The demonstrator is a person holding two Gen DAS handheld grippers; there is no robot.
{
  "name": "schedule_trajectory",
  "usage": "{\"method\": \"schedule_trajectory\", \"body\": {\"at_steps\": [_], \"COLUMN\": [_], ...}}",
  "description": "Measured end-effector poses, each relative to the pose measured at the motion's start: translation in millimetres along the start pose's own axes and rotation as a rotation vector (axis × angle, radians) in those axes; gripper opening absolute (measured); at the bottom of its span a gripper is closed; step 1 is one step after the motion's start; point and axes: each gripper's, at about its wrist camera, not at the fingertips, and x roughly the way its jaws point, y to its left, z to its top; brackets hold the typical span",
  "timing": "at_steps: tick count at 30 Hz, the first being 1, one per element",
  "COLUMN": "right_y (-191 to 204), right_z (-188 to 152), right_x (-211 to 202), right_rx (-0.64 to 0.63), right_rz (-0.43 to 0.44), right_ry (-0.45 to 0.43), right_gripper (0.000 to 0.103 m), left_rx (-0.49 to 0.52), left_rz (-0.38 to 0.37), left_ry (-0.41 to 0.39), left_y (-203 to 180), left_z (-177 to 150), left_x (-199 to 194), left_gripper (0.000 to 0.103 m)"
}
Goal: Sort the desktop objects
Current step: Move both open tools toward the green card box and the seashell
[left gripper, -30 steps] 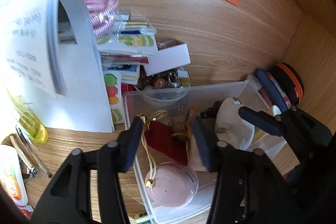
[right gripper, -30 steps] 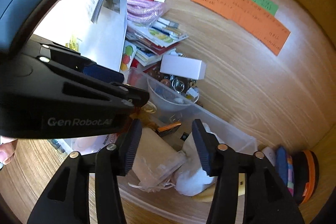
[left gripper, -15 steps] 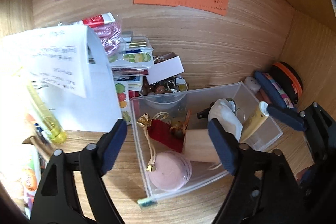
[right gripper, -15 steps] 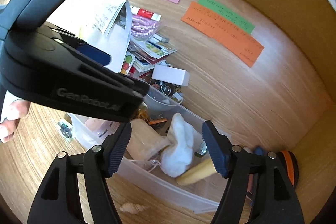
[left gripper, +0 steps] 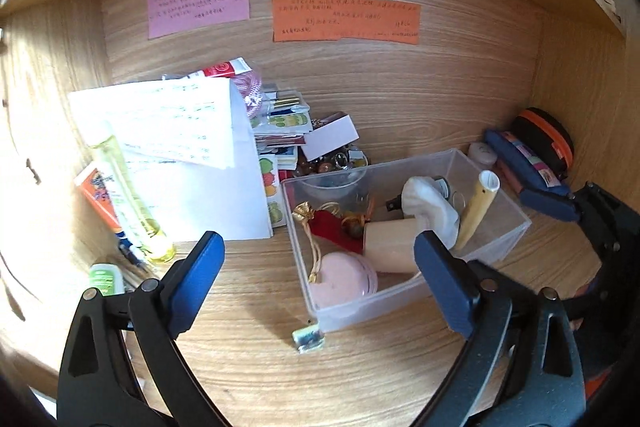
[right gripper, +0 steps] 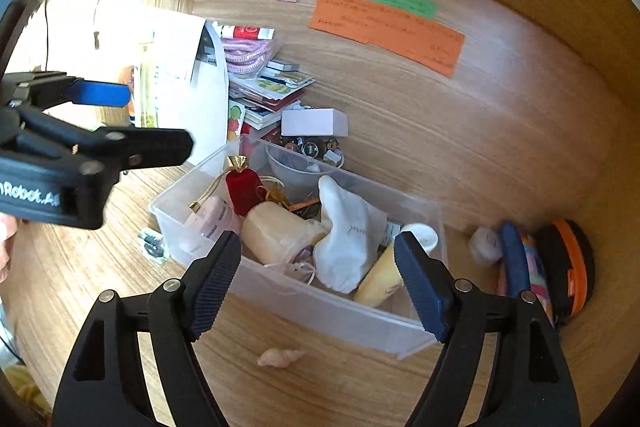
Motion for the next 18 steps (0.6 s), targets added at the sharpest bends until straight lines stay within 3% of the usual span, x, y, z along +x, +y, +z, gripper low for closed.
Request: {"method": "schedule_trajectory", "body": {"at_steps": [12,18], "right_y": [-2.3,-2.4], "right_z": [-22.4,-43.1], "right_x": [-16.5,-14.6], "right_rx": [0.051,0.075], "right_rz": [-0.001,0.003], "right_ry": [0.008,0.046], "right_gripper": [0.081,0.081], "left_rx": [0.031,0.021], "left_rz": [0.058,0.041], "left_ry": [0.018,0.100], "left_y": [15.2,22.3], "left_z": [-36.3,-58.2], "left_x": [-12.8,7.4], "left_gripper": [0.098,0.098]}}
